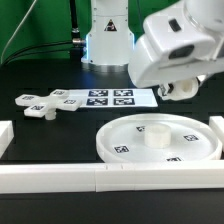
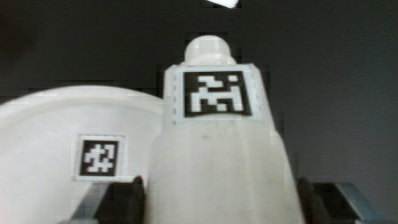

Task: Assemble round table

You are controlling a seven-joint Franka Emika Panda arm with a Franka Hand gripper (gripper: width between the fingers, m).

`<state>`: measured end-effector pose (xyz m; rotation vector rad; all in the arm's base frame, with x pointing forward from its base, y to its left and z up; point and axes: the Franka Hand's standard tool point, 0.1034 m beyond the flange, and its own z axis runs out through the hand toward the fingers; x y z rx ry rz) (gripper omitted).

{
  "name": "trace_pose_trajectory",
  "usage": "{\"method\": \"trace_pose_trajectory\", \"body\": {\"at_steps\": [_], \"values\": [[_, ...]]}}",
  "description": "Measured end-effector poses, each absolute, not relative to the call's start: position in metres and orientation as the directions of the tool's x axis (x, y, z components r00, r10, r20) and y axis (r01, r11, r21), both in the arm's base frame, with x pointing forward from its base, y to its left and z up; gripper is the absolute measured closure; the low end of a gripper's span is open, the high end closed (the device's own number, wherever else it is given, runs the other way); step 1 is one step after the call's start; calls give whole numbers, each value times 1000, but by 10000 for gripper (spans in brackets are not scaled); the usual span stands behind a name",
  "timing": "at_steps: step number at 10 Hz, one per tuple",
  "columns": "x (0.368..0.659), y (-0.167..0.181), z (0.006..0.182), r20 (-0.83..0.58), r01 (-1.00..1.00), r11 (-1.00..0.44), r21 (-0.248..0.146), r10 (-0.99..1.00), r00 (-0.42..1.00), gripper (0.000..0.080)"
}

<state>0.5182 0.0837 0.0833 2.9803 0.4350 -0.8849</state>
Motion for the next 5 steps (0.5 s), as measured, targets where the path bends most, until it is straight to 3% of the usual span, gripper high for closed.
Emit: {"method": "trace_pose_trajectory", "body": {"at_steps": [2,5], "values": [[522,82,108,-380,250,-968,-38,245,892,392],[530,83,104,-173,266,-964,-22,265,948,392]]}}
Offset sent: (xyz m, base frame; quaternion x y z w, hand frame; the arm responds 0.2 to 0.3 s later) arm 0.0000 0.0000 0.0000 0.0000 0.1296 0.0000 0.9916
